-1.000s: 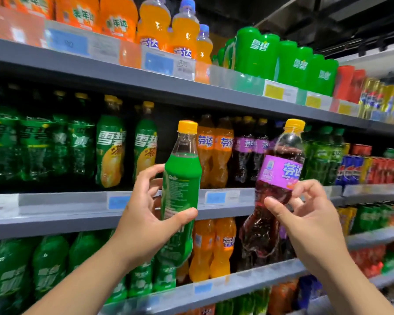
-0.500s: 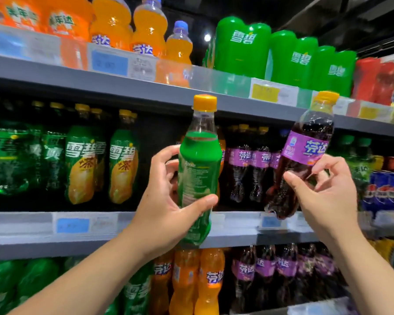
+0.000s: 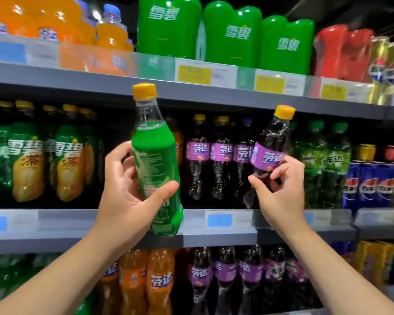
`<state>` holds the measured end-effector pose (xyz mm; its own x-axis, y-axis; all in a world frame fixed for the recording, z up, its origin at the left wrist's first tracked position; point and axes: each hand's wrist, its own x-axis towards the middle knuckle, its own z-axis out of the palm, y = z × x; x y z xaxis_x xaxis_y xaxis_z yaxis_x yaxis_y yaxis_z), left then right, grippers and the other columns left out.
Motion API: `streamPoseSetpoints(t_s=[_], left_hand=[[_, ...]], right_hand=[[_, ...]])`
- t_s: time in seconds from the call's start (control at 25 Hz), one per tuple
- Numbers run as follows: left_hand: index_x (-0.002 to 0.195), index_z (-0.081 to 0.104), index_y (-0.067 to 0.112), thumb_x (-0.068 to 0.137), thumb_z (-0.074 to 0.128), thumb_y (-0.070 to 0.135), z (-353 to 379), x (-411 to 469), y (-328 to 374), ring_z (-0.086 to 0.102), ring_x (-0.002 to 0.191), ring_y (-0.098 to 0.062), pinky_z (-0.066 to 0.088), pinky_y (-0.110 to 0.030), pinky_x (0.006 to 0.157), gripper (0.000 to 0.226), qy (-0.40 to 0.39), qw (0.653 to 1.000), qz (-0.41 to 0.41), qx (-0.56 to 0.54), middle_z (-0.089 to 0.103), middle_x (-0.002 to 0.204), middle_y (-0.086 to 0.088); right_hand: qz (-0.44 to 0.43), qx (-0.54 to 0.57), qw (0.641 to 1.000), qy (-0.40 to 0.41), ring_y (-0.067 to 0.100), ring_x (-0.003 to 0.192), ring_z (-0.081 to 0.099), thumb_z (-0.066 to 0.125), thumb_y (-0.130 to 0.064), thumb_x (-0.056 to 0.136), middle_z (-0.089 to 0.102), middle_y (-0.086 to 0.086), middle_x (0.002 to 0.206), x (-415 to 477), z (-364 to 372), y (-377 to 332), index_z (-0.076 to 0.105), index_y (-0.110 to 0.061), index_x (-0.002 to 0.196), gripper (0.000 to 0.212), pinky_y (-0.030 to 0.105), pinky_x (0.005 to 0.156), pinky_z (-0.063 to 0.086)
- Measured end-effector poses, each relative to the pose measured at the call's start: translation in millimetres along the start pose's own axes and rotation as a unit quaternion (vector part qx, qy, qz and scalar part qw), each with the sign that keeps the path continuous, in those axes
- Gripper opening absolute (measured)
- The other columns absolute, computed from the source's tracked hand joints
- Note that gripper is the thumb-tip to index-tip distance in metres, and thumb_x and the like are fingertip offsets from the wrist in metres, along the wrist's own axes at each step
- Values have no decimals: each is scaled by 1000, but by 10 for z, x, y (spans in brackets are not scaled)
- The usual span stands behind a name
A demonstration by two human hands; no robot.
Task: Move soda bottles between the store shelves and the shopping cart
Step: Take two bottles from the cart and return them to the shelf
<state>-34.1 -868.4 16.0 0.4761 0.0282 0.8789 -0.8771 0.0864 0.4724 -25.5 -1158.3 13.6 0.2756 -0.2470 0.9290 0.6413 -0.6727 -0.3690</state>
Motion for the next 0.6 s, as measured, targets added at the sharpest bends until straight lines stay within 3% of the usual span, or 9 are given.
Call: streamPoseSetpoints(t_s=[0.04,0.16,0.2,0.28,0.36,0.48,0.6], left_hand=[[135,34,28,73,84,17,25,-40,-1,66,111,-7,55,-17,83,80,4,1000,5,6,60,119,31],[136,36,31,70,79,17,80,-164,0,67,111,-10,58,-21,82,80,11,1000,-6,6,60,120,28],[136,37,31,69,79,18,83,-201,-3,67,111,-10,58,-21,82,80,15,1000,-11,10,60,120,29],[137,36,31,67,79,20,63,-258,-12,66,112,-7,58,-19,80,83,26,999,-26,20,60,119,32],[138,37,33,67,80,18,30,-294,-17,66,115,-8,58,-19,81,84,38,998,-38,19,61,121,27],[138,37,36,68,79,15,-16,-303,-2,66,115,-10,58,-21,82,84,42,998,-38,28,63,124,21],[138,37,34,68,78,16,-30,-294,28,66,113,-3,57,-17,80,83,38,998,-33,45,62,121,30]], right_hand=[[-7,-15,1000,-16,8,113,48,86,-10,77,39,-7,108,-6,-10,46,38,-38,84,56,10,95,39],[50,0,995,-90,18,90,54,83,-9,81,41,-3,99,8,-20,88,37,-41,81,56,37,81,53],[72,5,991,-108,17,89,54,83,-12,82,42,-2,98,24,-8,74,38,-41,81,54,38,80,52],[76,-17,988,-133,0,88,50,83,-21,82,44,-4,96,58,53,25,38,-39,82,49,16,78,42],[62,-32,984,-163,-12,89,45,83,-25,81,46,-5,97,91,160,-46,37,-38,83,48,4,76,35],[63,-36,977,-199,-18,91,42,82,-28,82,48,-2,101,113,364,-165,40,-32,90,43,-2,74,32],[84,-36,974,-206,-6,86,47,82,-29,84,45,-1,108,112,508,-204,42,-27,98,42,-1,71,37]])
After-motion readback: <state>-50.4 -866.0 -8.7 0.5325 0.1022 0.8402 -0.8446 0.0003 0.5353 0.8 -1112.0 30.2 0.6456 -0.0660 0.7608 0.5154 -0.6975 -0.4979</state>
